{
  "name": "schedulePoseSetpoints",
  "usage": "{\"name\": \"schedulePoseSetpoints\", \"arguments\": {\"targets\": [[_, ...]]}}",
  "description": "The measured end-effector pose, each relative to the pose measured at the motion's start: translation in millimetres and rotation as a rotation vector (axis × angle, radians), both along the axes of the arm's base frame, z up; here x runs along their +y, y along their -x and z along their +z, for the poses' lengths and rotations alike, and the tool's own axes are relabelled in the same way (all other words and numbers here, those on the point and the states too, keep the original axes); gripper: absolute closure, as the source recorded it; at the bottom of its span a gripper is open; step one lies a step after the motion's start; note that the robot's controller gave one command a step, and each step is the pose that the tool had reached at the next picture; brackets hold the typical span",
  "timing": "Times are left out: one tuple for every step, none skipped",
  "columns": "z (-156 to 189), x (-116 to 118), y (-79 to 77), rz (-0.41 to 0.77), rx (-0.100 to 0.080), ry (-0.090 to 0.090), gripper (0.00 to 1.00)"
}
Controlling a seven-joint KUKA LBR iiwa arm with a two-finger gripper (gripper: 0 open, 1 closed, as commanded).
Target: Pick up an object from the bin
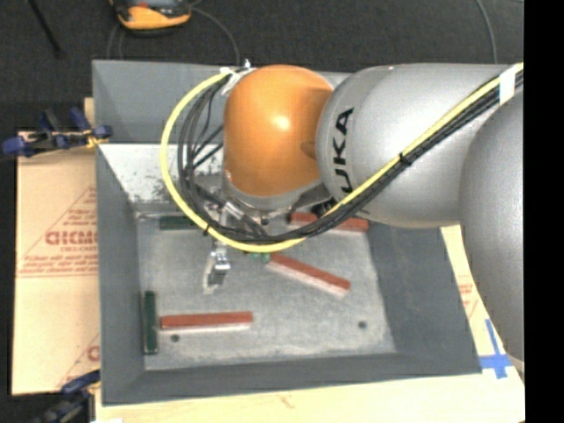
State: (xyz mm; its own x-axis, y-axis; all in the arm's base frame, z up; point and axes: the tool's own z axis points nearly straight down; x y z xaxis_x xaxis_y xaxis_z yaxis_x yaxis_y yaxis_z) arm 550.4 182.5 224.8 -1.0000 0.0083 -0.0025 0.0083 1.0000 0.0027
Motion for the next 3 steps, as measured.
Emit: {"name": "schedulePoseSetpoints", "arguments": {"targets": [[-30.6,-8.0,1.8,0.046,-0.011,0.000,0.00],[-62.9,-13.9,41.2,0.040,0.004,0.003,0.00],[-141.5,-13.8,51.5,0.172,0.002,0.002,1.00]]}}
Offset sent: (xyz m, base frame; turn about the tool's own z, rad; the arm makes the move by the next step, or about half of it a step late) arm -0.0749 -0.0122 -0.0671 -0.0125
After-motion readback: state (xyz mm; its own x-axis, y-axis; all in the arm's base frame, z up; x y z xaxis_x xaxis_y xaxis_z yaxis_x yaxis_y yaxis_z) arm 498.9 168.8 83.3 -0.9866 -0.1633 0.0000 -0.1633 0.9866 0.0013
